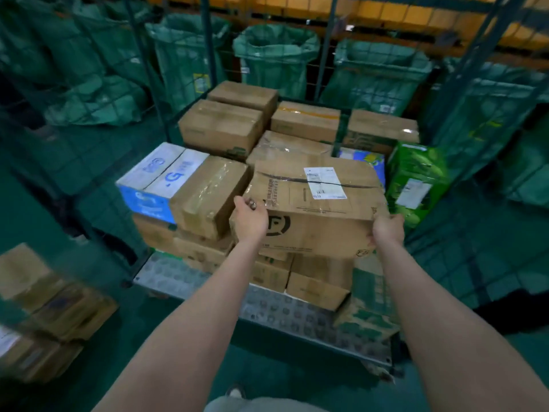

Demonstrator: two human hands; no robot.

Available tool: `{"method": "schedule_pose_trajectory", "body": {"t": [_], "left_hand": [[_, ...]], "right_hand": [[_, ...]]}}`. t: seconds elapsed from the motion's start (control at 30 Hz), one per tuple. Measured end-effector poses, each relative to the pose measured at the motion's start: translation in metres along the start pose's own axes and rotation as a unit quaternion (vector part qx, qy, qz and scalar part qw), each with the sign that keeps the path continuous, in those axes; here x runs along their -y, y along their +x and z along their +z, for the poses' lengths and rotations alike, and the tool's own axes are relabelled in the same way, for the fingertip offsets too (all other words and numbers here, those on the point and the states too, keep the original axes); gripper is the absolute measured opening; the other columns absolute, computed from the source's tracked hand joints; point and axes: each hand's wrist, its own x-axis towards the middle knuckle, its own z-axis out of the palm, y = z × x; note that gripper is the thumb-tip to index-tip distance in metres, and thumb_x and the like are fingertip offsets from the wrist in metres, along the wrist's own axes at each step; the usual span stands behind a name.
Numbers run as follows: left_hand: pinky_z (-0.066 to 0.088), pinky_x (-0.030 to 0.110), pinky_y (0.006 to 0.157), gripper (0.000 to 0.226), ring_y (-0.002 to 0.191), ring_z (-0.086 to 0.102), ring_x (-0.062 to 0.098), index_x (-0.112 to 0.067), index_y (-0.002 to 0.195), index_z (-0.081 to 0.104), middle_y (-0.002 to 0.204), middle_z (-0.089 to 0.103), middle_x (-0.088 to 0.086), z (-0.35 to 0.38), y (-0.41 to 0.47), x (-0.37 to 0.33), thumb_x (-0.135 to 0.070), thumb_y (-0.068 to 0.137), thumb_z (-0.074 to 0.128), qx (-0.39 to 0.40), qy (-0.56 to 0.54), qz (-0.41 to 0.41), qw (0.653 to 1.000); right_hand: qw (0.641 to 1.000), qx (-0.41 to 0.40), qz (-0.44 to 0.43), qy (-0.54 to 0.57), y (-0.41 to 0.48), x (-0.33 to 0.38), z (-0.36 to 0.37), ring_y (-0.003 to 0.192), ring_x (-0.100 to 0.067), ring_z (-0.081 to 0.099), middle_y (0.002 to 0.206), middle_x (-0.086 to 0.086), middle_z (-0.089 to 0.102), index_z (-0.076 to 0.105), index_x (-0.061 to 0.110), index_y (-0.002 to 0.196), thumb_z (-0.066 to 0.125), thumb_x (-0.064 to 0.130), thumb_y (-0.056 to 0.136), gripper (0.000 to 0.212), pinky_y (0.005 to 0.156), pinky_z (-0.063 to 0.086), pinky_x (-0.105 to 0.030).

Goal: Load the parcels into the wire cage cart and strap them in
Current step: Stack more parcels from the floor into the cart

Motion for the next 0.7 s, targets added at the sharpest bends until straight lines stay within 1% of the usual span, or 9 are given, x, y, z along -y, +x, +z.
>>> {"method": "schedule_pose_trajectory", "body": {"t": [0.07,0.17,0.2,0.27,0.37,0.47,0.53,0.6,0.7], "left_hand": [[0.044,0.035,0.082,0.026,0.097,0.056,0.026,-0.009,0.118,0.041,0.11,0.056,0.009,0.013,0.0,-0.002,-0.027,0.099,0.042,0.035,-0.003,0.0,0.999],[0.042,0.033,0.079,0.031,0.095,0.053,0.021,-0.009,0.126,0.04,0.107,0.053,0.004,0.038,0.003,-0.002,-0.026,0.1,0.042,0.093,0.009,0.001,0.996],[0.043,0.033,0.08,0.033,0.096,0.055,0.023,-0.01,0.127,0.04,0.109,0.055,0.005,0.046,0.005,-0.003,-0.026,0.099,0.042,0.106,0.017,0.001,0.994],[0.047,0.037,0.087,0.036,0.102,0.058,0.027,-0.009,0.129,0.038,0.115,0.058,0.01,0.065,0.006,-0.005,-0.028,0.099,0.044,0.142,0.034,-0.003,0.989],[0.047,0.036,0.085,0.033,0.099,0.057,0.024,-0.01,0.127,0.038,0.115,0.058,0.008,0.094,0.007,-0.004,-0.027,0.099,0.044,0.18,0.034,-0.011,0.983],[0.047,0.036,0.084,0.037,0.103,0.057,0.025,-0.014,0.132,0.034,0.119,0.056,0.008,0.123,0.009,0.002,-0.028,0.099,0.042,0.197,0.038,-0.036,0.979],[0.046,0.036,0.084,0.038,0.105,0.056,0.026,-0.013,0.132,0.035,0.122,0.055,0.009,0.144,0.012,0.007,-0.03,0.098,0.044,0.192,0.056,-0.059,0.978],[0.043,0.036,0.087,0.042,0.112,0.054,0.03,-0.013,0.135,0.034,0.127,0.053,0.01,0.165,0.018,0.013,-0.031,0.098,0.044,0.188,0.079,-0.079,0.976],[0.041,0.035,0.085,0.049,0.115,0.053,0.031,-0.017,0.14,0.033,0.133,0.05,0.013,0.193,0.032,0.022,-0.031,0.096,0.047,0.194,0.117,-0.107,0.968]], "right_hand": [[1.0,-0.02,0.01,0.015,0.006,-0.006,-0.008,0.104,-0.038,0.059,0.121,-0.023,0.055,0.038,0.006,0.126,0.04,0.027,0.097,0.036,0.083,0.048,-0.044],[0.996,-0.066,0.051,0.035,0.012,-0.026,-0.024,0.104,-0.038,0.058,0.115,-0.018,0.055,0.039,0.007,0.125,0.038,0.037,0.097,0.041,0.086,0.049,-0.047],[0.995,-0.075,0.062,0.036,0.013,-0.032,-0.028,0.105,-0.038,0.058,0.118,-0.018,0.055,0.039,0.006,0.127,0.038,0.033,0.097,0.04,0.088,0.049,-0.048],[0.991,-0.093,0.087,0.042,0.019,-0.044,-0.039,0.108,-0.039,0.056,0.126,-0.022,0.052,0.037,0.004,0.131,0.037,0.022,0.096,0.039,0.091,0.048,-0.05],[0.986,-0.112,0.119,0.042,0.032,-0.057,-0.051,0.111,-0.039,0.053,0.129,-0.023,0.049,0.034,0.001,0.133,0.037,0.018,0.097,0.039,0.093,0.047,-0.051],[0.982,-0.117,0.142,0.047,0.052,-0.066,-0.057,0.114,-0.04,0.051,0.132,-0.022,0.048,0.028,0.003,0.139,0.037,0.027,0.099,0.048,0.095,0.046,-0.052],[0.98,-0.115,0.156,0.034,0.067,-0.072,-0.059,0.114,-0.039,0.051,0.133,-0.022,0.047,0.023,0.003,0.143,0.037,0.027,0.099,0.052,0.095,0.046,-0.051],[0.979,-0.107,0.173,0.028,0.081,-0.077,-0.06,0.115,-0.038,0.051,0.134,-0.023,0.046,0.025,0.001,0.141,0.037,0.023,0.099,0.049,0.095,0.046,-0.05],[0.972,-0.092,0.21,0.055,0.103,-0.089,-0.052,0.113,-0.038,0.052,0.133,-0.022,0.047,0.026,0.002,0.141,0.039,0.026,0.098,0.051,0.094,0.046,-0.051]]}}
